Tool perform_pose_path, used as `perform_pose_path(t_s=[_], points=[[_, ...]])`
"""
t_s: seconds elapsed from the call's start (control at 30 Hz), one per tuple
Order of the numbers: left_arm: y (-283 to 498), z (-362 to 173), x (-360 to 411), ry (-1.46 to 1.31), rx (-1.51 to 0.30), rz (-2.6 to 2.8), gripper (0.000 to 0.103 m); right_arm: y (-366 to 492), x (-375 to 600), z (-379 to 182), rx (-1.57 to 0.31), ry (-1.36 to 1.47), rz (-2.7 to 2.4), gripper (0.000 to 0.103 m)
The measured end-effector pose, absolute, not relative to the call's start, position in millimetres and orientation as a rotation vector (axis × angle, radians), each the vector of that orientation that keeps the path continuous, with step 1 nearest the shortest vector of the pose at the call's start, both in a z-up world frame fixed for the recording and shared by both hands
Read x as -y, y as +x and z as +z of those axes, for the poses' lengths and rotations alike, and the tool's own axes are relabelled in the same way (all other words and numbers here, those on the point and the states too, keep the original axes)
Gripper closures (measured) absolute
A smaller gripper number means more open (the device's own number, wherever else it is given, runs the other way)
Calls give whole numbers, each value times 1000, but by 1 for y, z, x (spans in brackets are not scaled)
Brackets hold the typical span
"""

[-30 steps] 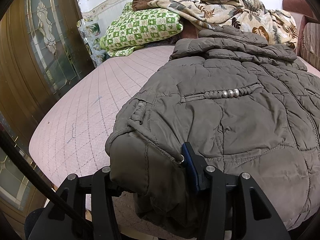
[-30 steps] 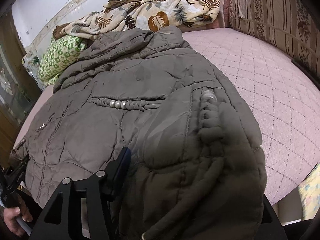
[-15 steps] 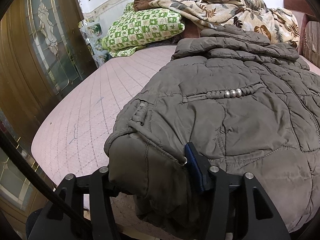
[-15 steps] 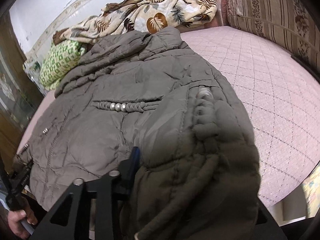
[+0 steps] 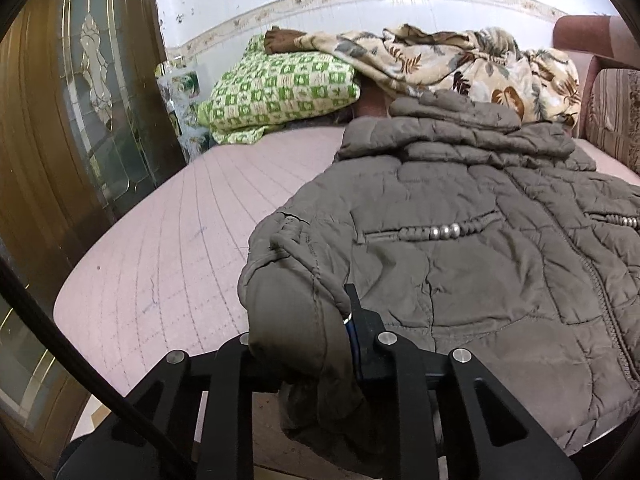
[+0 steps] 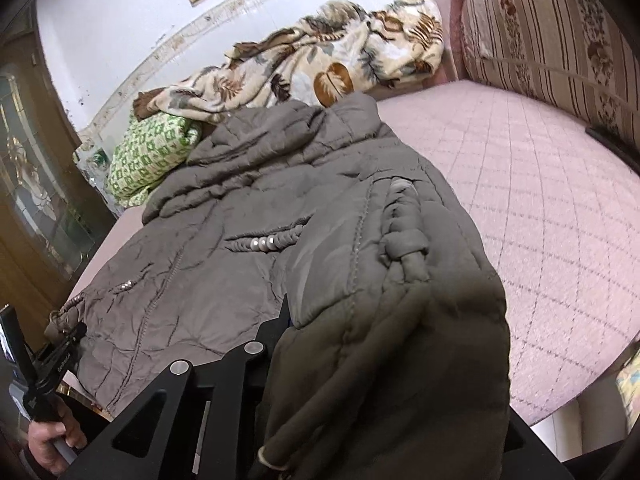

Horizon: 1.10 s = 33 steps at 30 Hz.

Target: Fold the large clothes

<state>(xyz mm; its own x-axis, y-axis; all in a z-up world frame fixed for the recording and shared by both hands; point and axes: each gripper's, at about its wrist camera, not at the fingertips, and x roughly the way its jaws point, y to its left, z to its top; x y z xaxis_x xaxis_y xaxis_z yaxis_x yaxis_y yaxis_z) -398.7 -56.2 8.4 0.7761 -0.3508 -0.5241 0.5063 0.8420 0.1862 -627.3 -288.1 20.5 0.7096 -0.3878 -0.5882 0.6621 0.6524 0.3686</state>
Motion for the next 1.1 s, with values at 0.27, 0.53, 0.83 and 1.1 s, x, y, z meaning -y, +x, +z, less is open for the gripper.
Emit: perform_pose_path(t_s=[0.27,0.53,0.83,1.1], points=[[-403,27,48,313,-468,-493,81,-638,282,35,-444,581,-602,81],[-407,53,38,279,-452,-519,81,-643,274,60,-392,534,-564,82],[-408,86,26,255,-423,-546,81,-655,265,91,-343,499,-509,82],[-399,107,30,263,-389,-571,80,-656,272,107,-314,506,-496,82]])
